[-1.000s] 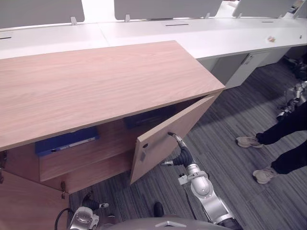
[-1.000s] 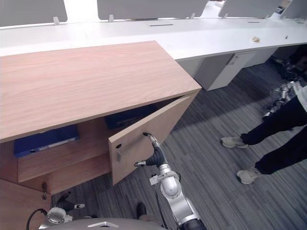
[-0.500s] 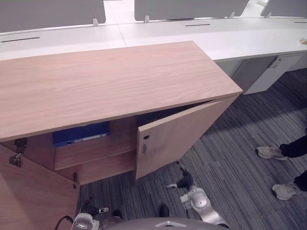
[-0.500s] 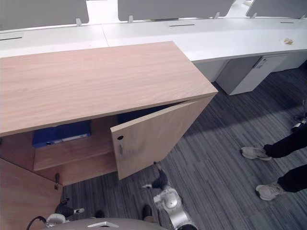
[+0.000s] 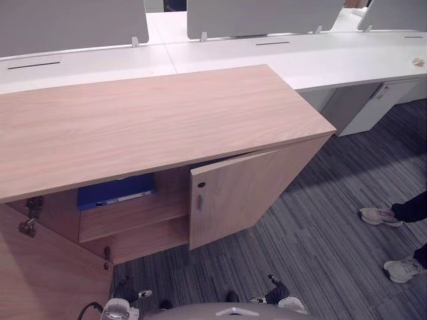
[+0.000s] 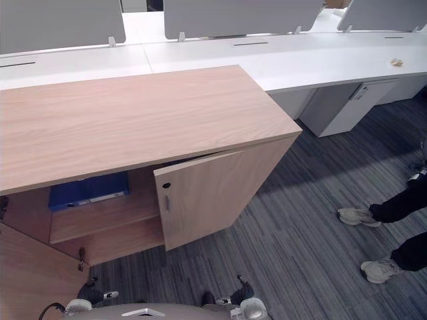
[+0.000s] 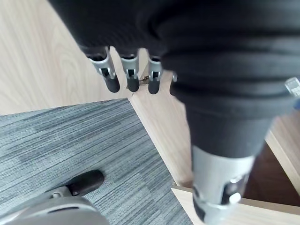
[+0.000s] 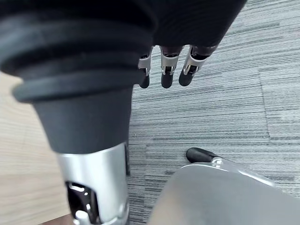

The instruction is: Walk over to the cabinet, pick up the folder, carry it to the office cabinet, place the folder inside the office cabinet, then close the office cabinet door

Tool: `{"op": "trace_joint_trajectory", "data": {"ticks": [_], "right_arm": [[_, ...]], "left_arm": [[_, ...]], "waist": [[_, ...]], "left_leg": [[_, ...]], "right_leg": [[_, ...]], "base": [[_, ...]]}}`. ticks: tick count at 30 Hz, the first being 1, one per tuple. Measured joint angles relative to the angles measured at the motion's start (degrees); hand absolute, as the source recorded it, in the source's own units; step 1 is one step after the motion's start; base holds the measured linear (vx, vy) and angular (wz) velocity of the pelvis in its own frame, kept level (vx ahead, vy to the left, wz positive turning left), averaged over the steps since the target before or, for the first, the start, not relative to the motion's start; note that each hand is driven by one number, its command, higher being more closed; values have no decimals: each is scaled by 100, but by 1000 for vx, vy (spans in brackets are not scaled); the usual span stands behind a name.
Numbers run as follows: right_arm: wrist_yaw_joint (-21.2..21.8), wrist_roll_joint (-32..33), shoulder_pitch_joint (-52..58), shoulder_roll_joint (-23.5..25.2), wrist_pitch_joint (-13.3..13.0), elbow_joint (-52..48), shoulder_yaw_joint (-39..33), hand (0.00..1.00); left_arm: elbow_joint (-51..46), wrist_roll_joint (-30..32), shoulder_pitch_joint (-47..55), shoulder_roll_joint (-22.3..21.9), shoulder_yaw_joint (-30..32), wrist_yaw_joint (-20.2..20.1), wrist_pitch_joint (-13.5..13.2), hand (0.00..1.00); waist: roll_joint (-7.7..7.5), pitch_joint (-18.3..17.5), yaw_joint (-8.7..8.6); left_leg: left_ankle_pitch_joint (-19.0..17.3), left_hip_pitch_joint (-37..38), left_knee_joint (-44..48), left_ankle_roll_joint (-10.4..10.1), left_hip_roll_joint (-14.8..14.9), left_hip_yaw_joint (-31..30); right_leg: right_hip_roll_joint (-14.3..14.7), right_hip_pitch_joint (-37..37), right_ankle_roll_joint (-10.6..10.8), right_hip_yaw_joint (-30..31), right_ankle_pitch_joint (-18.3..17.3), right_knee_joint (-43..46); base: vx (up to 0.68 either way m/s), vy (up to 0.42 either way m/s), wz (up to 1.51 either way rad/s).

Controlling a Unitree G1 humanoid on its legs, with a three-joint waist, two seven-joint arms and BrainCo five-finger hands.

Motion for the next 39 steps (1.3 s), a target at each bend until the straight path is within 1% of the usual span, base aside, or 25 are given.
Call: {"op": "trace_joint_trajectory", "data": {"ticks": [2,4,6,8,9,10,13,14,15,16,18,19,20,21,22,23,25,27,28,30,32,33,36,38,39], "right_arm": [[-28,9,-32,55,37,17,-183,0],[-32,53,-84,124,59,22,-367,0],[-38,66,-70,121,63,126,-399,0],[-47,65,-86,110,77,172,-400,0],[-51,65,-83,109,82,172,-402,0],[-92,66,-92,108,82,168,-407,0],[-116,105,-197,118,82,138,-414,0],[-130,177,-220,121,83,135,-424,0],[-143,213,-300,162,84,88,-538,0],[-162,243,-299,289,98,-78,-676,0],[-169,274,-332,449,82,-280,-749,0],[-199,278,-322,445,77,-328,-770,0],[-226,280,-309,474,86,-318,-782,0],[-229,280,-273,501,85,-319,-783,0],[-228,279,-246,559,83,-301,-788,0],[-229,279,-261,588,84,-282,-814,0],[-233,279,-256,621,95,-202,-1020,0],[-239,281,-260,617,114,-51,-1075,0],[-240,277,-268,620,122,-40,-1075,0],[-241,276,-300,608,121,-35,-1080,0],[-247,276,-400,591,121,13,-1095,0],[-260,275,-496,585,117,57,-1150,0],[-272,275,-620,521,117,179,-1233,0],[-274,274,-615,456,117,180,-1233,0],[-278,274,-618,418,117,179,-1233,0]], "left_arm": [[-2,-46,-44,21,2,-3,0,0],[-13,-121,-124,50,12,-7,1,0],[-47,-240,-124,31,22,-5,0,0],[-85,-362,-102,-43,145,2,-2,0],[-160,-451,-78,-77,235,2,-4,0],[-168,-464,-26,-131,328,6,-8,0],[-233,-715,-45,-238,553,35,-21,0],[-240,-780,-47,-266,610,43,-21,0],[-278,-853,-46,-318,701,48,-21,0],[-441,-942,-34,-423,907,70,-30,0],[-440,-999,-49,-450,1155,77,-40,0],[-444,-1025,-42,-545,1281,85,-45,0],[-447,-1059,-28,-616,1320,85,-48,0],[-452,-1088,-5,-622,1331,85,-52,0],[-445,-1126,41,-619,1379,91,-67,0],[-423,-1138,76,-617,1427,89,-60,0],[-399,-1293,73,-621,1546,87,-57,0],[-379,-1415,113,-618,1692,106,-48,0],[-378,-1496,178,-607,1841,118,-43,0],[-380,-1696,199,-596,2190,156,-39,0],[-387,-2029,216,-518,2592,273,-46,0],[-419,-2346,196,-433,2836,339,-82,0],[-455,-3119,158,-186,3333,535,-253,0],[-538,-3435,147,-52,3584,680,-320,0],[-692,-3501,152,-24,3643,725,-338,0]], "waist": [[-22,58,-36],[-60,163,-69],[-49,167,-24],[-43,164,78],[-23,178,131],[30,216,160],[77,312,187],[95,337,186],[140,373,163],[167,405,177],[104,442,149],[198,446,115],[259,433,78],[223,403,78],[178,331,113],[168,247,88],[178,266,4],[139,247,23],[130,246,72],[124,243,93],[130,239,115],[128,239,135],[130,282,160],[129,312,177],[164,333,182]], "left_leg": [[-31,-214,190,27,-38,-163],[-120,-515,546,25,-92,-542],[-107,-595,604,13,-117,-840],[-36,-643,556,-29,-111,-1026],[35,-673,496,-32,-102,-1179],[133,-697,447,-62,-99,-1359],[294,-910,463,-71,-117,-1694],[360,-958,459,-71,-117,-1672],[464,-1042,439,-27,-119,-1432],[260,-1042,350,230,20,-697],[-113,-1194,756,308,197,90],[-177,-1312,1472,339,337,494],[-167,-1232,1443,160,299,444],[-123,-1149,1300,192,210,358],[68,-923,775,208,58,261],[364,-749,220,229,-41,162],[599,-641,-122,237,-126,-57],[620,-600,-122,205,-174,-105],[612,-530,-122,198,-213,-140],[590,-446,-123,180,-265,-180],[583,-412,-123,178,-282,-202],[585,-413,-123,181,-282,-211],[551,-304,-124,179,-304,-251],[504,-193,-125,169,-325,-306],[498,-193,-125,163,-329,-329]], "right_leg": [[-51,-191,-2,-3,-231,404],[-49,-303,22,64,-649,828],[0,-261,9,75,-830,946],[65,-200,-18,62,-893,919],[89,-135,-80,-61,-854,833],[110,-61,-122,-193,-837,788],[136,-32,-178,-509,-827,810],[127,-32,-189,-605,-834,830],[95,-38,-211,-760,-848,871],[27,-57,-240,-979,-848,900],[-112,-17,-238,-1199,-856,929],[-172,76,-168,-1444,-1004,1116],[-198,139,-100,-1458,-1161,1250],[-250,169,-146,-1474,-1235,1270],[-293,232,-140,-1441,-1247,1169],[-264,264,-122,-1426,-1256,1028],[-174,453,-150,-1416,-1237,797],[-161,581,-204,-1387,-1194,669],[-165,693,-193,-1342,-1156,581],[-173,849,-156,-1320,-1101,431],[-168,944,-160,-1331,-1071,310],[-157,960,-165,-1340,-1064,277],[-136,1168,-178,-1420,-1035,165],[-134,1325,-182,-1436,-1037,99],[-128,1348,-182,-1450,-1037,73]], "base": [[-75,-19,42],[-63,-52,84],[-35,-80,90],[-7,-74,71],[33,-70,67],[38,-64,73],[6,-36,78],[-29,-19,72],[-80,29,73],[-81,30,70],[-72,27,72],[-51,30,93],[-56,42,79],[-56,46,54],[-52,55,48],[-19,50,49],[11,37,74],[50,36,36],[69,30,5],[94,19,5],[71,-2,3],[45,-19,5],[43,-23,8],[47,-43,8],[36,-56,11]]}}
